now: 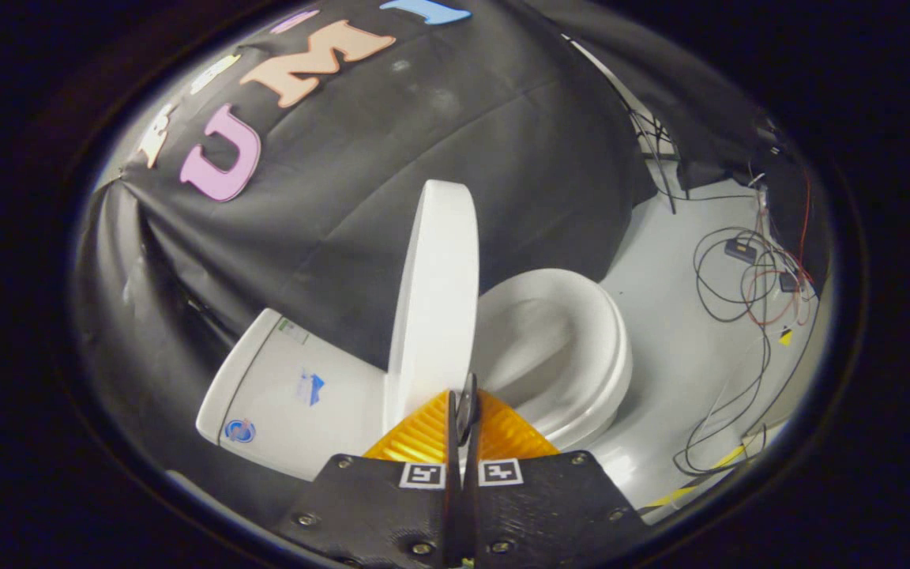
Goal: Open the toilet lid.
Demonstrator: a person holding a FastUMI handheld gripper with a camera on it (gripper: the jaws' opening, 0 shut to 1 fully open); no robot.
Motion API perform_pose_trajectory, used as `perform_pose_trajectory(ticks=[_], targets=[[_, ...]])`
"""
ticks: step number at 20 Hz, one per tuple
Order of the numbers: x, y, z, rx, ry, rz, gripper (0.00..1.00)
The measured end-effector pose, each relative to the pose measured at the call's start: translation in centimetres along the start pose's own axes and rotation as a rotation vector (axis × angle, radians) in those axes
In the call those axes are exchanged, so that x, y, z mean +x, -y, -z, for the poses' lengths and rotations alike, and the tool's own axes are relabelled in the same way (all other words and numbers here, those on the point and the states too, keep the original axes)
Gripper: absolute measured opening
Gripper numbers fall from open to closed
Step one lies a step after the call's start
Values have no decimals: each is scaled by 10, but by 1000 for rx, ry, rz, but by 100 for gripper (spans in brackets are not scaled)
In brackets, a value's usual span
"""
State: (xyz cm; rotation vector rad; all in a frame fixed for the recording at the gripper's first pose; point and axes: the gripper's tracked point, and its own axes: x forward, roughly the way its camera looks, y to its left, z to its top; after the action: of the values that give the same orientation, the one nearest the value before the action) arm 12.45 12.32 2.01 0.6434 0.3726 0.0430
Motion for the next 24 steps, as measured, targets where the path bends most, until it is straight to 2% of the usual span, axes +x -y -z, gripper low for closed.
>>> perform_pose_trajectory(ticks=[7, 13, 17, 24], targets=[[-1, -10, -1, 42, 14, -4, 1], [-10, -38, -4, -78, 58, -12, 1], [-14, -52, -4, -113, 69, -23, 1], [-21, -82, -5, -298, 102, -10, 1]])
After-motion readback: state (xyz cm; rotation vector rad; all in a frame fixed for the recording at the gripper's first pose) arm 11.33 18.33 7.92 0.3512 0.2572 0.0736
